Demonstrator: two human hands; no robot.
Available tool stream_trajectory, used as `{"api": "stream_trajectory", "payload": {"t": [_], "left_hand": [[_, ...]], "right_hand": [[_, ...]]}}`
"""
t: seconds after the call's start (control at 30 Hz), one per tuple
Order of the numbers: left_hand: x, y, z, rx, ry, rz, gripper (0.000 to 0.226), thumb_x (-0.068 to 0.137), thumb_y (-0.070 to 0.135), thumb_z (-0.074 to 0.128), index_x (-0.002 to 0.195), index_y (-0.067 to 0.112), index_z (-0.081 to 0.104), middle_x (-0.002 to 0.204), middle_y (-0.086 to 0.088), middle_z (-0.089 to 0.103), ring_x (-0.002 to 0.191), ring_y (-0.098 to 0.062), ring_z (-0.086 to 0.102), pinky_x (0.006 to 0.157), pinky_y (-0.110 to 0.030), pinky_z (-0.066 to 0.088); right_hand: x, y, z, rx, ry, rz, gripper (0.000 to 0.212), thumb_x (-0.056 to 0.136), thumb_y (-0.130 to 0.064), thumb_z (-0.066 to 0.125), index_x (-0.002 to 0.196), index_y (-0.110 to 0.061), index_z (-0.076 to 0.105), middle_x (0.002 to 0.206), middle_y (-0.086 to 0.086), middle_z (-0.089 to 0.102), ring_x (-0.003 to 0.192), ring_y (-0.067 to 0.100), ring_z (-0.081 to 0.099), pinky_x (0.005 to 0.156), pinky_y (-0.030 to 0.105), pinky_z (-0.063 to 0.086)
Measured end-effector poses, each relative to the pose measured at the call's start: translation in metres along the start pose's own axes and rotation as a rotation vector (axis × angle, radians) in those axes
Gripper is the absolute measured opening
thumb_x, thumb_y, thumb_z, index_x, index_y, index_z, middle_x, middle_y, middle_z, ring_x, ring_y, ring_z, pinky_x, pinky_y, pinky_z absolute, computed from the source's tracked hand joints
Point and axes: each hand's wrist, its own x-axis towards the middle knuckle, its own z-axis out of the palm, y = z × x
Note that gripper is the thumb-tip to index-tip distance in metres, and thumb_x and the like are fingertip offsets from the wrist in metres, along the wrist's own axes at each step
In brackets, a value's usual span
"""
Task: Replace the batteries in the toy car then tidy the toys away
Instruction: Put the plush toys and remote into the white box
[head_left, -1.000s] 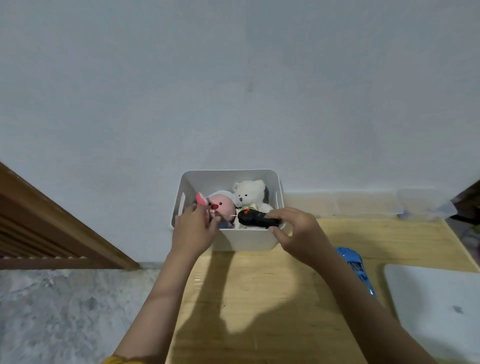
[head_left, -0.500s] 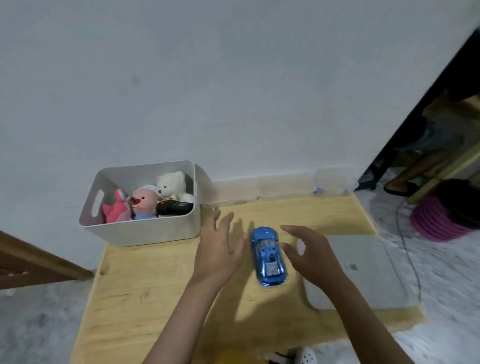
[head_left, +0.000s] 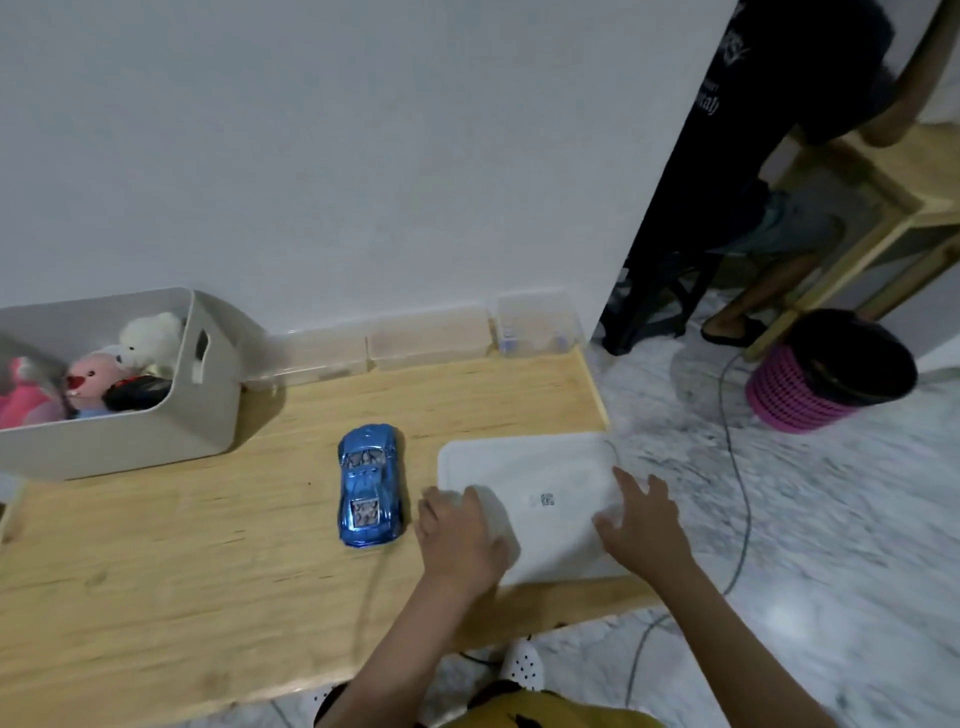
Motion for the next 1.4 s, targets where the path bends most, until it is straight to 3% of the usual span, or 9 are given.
{"api": "stream_trajectory", "payload": {"t": [0.2,0.3,0.5,0.67,0.8,1.0,1.1,1.27,1.4], "left_hand": [[0.005,0.008,0.009,-0.072,0.053,-0.033,0.076,0.075,0.04,0.067,0.141,0.021,0.032,0.14,-0.017,0.017,0.126,-0.037,0.028,0.105,-0.041,0.036],[0.005,0.011,0.005,-0.187,0.091,-0.039,0.078,0.068,0.036,0.074,0.136,0.025,0.038,0.133,-0.012,0.02,0.123,-0.033,0.027,0.099,-0.039,0.039],[0.006,-0.004,-0.029,-0.367,0.218,-0.002,0.071,0.068,0.035,0.082,0.129,0.025,0.047,0.133,-0.008,0.017,0.128,-0.027,0.022,0.104,-0.034,0.035],[0.0,-0.046,-0.097,-0.428,0.335,0.002,0.065,0.065,0.032,0.083,0.12,0.02,0.053,0.137,-0.007,0.023,0.129,-0.027,0.019,0.095,-0.029,0.035],[-0.009,-0.111,-0.157,-0.37,0.513,0.048,0.072,0.061,0.045,0.084,0.12,0.017,0.055,0.13,-0.01,0.029,0.12,-0.027,0.023,0.091,-0.029,0.03],[-0.006,-0.224,-0.244,-0.265,0.67,-0.015,0.088,0.059,0.064,0.077,0.129,0.019,0.049,0.139,-0.022,0.024,0.126,-0.031,0.017,0.101,-0.042,0.03],[0.002,-0.28,-0.28,-0.25,0.686,-0.053,0.089,0.059,0.064,0.077,0.129,0.018,0.05,0.144,-0.025,0.021,0.136,-0.035,0.01,0.107,-0.044,0.023],[0.018,-0.343,-0.328,-0.257,0.629,-0.092,0.07,0.061,0.061,0.075,0.111,0.017,0.052,0.134,-0.016,0.026,0.126,-0.029,0.017,0.095,-0.042,0.041],[0.04,-0.376,-0.346,-0.225,0.576,-0.101,0.071,0.063,0.06,0.075,0.114,0.015,0.053,0.133,-0.017,0.029,0.126,-0.029,0.019,0.096,-0.04,0.04]], "right_hand": [[0.01,-0.002,0.005,0.011,-0.077,0.039,0.076,0.082,-0.038,0.058,0.145,-0.024,0.018,0.14,0.021,0.024,0.126,0.042,0.028,0.101,0.047,0.033],[0.009,-0.007,0.001,0.03,-0.057,0.069,0.08,0.079,-0.041,0.062,0.144,-0.025,0.018,0.138,0.021,0.023,0.123,0.041,0.029,0.098,0.045,0.036],[0.003,-0.044,-0.016,0.012,0.065,-0.003,0.083,0.078,-0.044,0.066,0.145,-0.025,0.02,0.136,0.021,0.023,0.121,0.043,0.029,0.097,0.048,0.036],[-0.008,-0.128,-0.025,0.005,0.118,-0.099,0.086,0.078,-0.049,0.065,0.145,-0.028,0.017,0.139,0.021,0.023,0.125,0.041,0.026,0.1,0.046,0.033],[-0.029,-0.208,-0.01,0.036,0.19,-0.279,0.091,0.069,-0.055,0.065,0.145,-0.019,0.029,0.125,0.029,0.039,0.114,0.044,0.038,0.092,0.045,0.038],[-0.065,-0.348,0.019,0.077,0.141,-0.377,0.077,0.081,-0.053,0.059,0.145,-0.03,0.024,0.147,0.011,0.019,0.129,0.035,0.026,0.102,0.04,0.034],[-0.078,-0.409,0.043,0.058,0.158,-0.471,0.071,0.083,-0.053,0.056,0.144,-0.029,0.027,0.152,0.01,0.013,0.131,0.036,0.023,0.1,0.04,0.036],[-0.082,-0.483,0.075,0.018,0.135,-0.5,0.067,0.084,-0.051,0.055,0.142,-0.027,0.03,0.149,0.013,0.015,0.126,0.037,0.027,0.093,0.04,0.04],[-0.076,-0.52,0.098,-0.032,0.097,-0.46,0.062,0.085,-0.05,0.055,0.136,-0.021,0.035,0.143,0.017,0.022,0.124,0.039,0.029,0.091,0.039,0.041]]}}
